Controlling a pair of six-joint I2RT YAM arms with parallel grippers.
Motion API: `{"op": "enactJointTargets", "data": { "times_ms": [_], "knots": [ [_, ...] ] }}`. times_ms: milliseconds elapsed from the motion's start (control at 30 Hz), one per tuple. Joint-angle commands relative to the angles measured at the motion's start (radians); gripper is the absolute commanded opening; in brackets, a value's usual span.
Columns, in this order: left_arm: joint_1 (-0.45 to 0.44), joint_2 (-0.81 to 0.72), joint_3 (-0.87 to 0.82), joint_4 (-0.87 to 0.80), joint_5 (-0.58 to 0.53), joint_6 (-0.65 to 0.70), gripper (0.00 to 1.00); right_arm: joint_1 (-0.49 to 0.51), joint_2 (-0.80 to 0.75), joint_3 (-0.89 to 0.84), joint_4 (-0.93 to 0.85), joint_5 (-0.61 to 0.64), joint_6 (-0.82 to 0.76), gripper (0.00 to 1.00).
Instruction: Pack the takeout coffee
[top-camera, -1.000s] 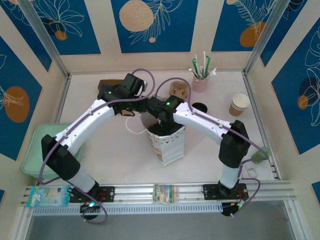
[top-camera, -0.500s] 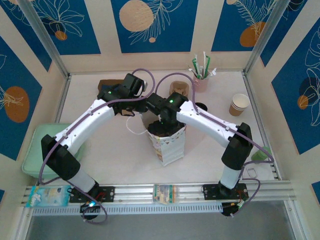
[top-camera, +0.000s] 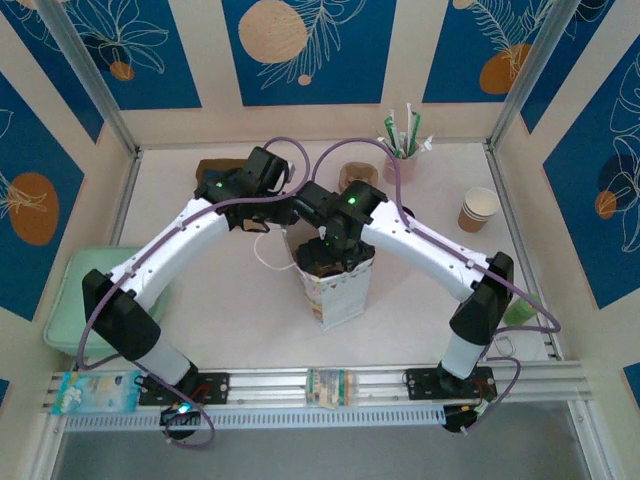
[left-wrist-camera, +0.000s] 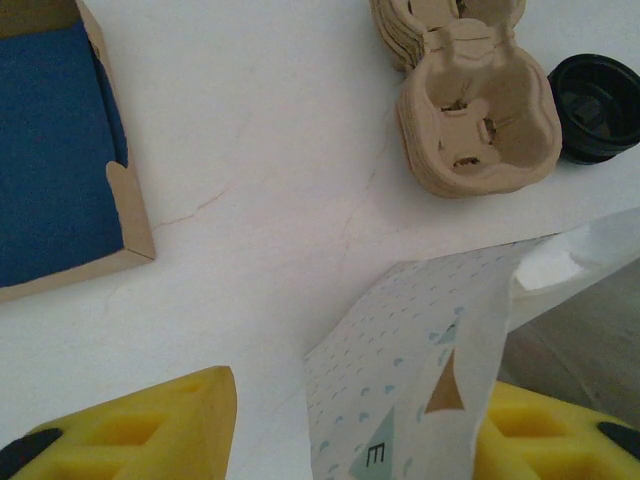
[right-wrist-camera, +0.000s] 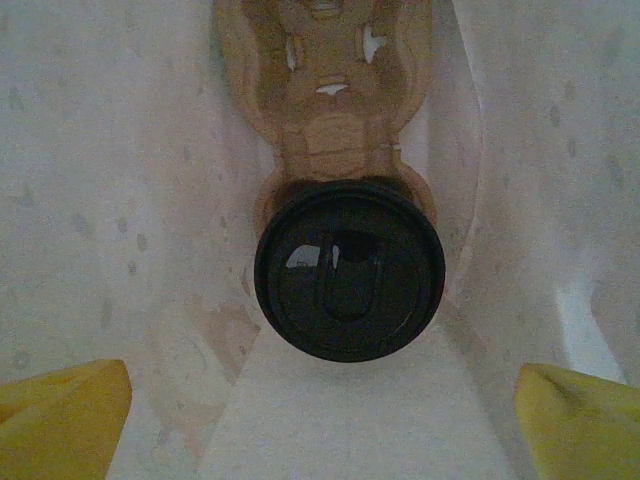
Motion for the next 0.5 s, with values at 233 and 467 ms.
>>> {"op": "enactJointTargets", "data": {
  "times_ms": [233,467],
  "knots": [
    [0.005,-0.037,0.023,-0.016,-0.013,0.010,0.56,0.022,-0.038,0.068,-0.069,0.016,0.009,0.99],
    [0.004,-0.042,0.023,-0.015,-0.012,0.008,0.59,0.032,-0.041,0.109,-0.090,0.028,0.009,0.99]
  ]
}}
